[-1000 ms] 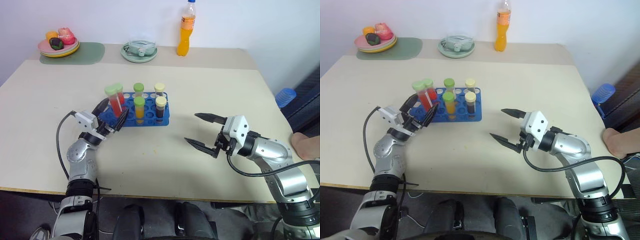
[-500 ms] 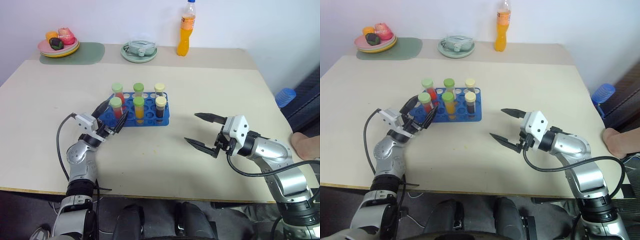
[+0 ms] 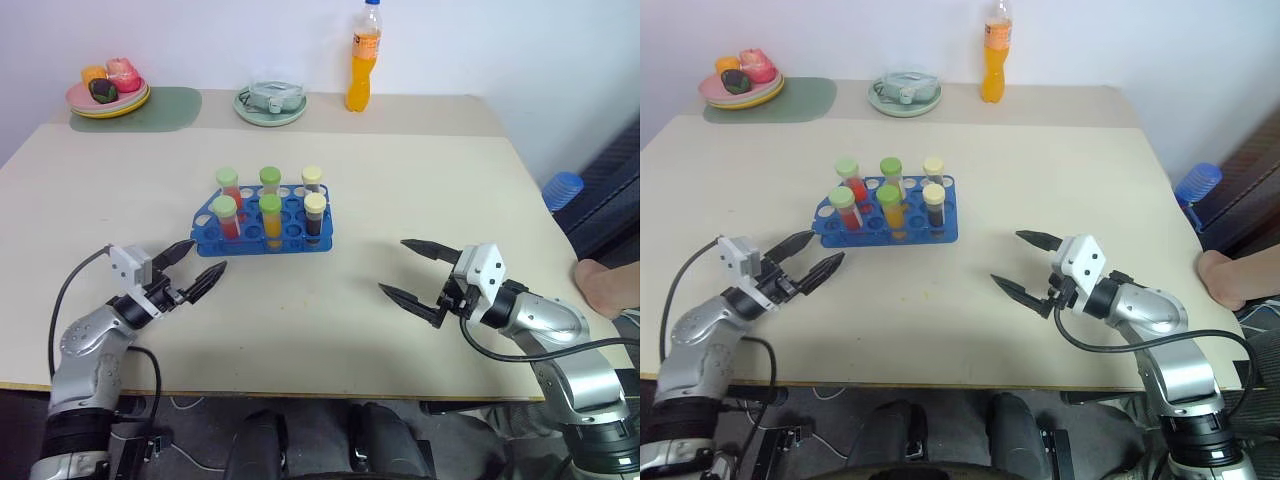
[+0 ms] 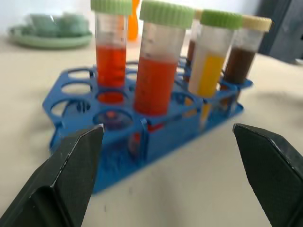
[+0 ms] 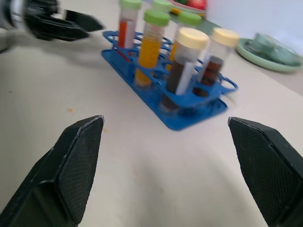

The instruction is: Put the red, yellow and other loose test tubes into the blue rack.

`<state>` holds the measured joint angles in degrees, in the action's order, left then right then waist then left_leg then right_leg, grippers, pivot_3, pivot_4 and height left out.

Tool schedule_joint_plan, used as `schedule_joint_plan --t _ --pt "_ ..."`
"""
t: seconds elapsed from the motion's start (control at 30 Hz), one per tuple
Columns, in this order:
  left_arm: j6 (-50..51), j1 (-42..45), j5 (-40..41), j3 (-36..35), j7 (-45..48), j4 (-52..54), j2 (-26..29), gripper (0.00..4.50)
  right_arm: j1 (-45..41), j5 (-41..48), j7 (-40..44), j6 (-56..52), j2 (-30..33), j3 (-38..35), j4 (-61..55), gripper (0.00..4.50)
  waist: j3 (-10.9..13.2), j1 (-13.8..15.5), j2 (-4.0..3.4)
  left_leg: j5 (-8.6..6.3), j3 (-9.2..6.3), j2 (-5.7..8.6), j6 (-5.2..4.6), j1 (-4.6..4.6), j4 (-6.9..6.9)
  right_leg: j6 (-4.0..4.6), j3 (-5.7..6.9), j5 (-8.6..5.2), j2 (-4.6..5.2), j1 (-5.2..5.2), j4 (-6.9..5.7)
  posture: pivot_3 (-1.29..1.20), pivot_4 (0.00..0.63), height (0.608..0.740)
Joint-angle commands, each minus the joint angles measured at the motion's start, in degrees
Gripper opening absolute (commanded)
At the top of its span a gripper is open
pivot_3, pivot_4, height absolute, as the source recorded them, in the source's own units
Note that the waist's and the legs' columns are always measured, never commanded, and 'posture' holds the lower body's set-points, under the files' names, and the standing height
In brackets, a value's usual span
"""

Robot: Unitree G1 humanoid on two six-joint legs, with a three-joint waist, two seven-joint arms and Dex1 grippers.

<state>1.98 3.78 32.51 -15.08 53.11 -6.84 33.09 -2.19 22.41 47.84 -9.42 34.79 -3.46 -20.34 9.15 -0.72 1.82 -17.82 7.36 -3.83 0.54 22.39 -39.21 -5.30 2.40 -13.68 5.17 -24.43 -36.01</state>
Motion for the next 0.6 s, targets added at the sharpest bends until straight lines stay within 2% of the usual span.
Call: schedule_joint_plan --t 0.03,0.17,0.6 --pt "5.59 -2.54 2.63 -3.91 1.07 6.1 4.83 4.48 1.84 2.24 -1.83 -1.23 -0.32 -2.99 -3.45 4.31 0.01 0.0 -0.01 0.0 0.01 0.0 0.0 0.0 0.0 0.02 0.0 -0.01 0.0 -0.02 0.0 0.0 0.15 0.74" --pt "8.61 -4.81 4.11 -5.9 2.09 9.19 7.28 4.48 3.96 2.89 -3.33 -2.51 -0.24 -4.41 -4.48 4.31 0.02 0.01 -0.06 0.0 0.03 0.0 0.01 0.01 0.02 0.17 -0.01 -0.1 0.04 -0.03 0.0 0.0 0.15 0.74" --pt "10.04 -4.14 4.1 -7.98 2.25 9.4 7.17 4.48 10.28 3.01 -3.81 -1.39 0.06 -7.75 -5.34 4.31 0.02 0.01 -0.05 0.0 0.04 0.02 0.01 0.0 0.02 0.18 -0.01 -0.1 0.04 -0.03 0.01 0.0 0.15 0.74"
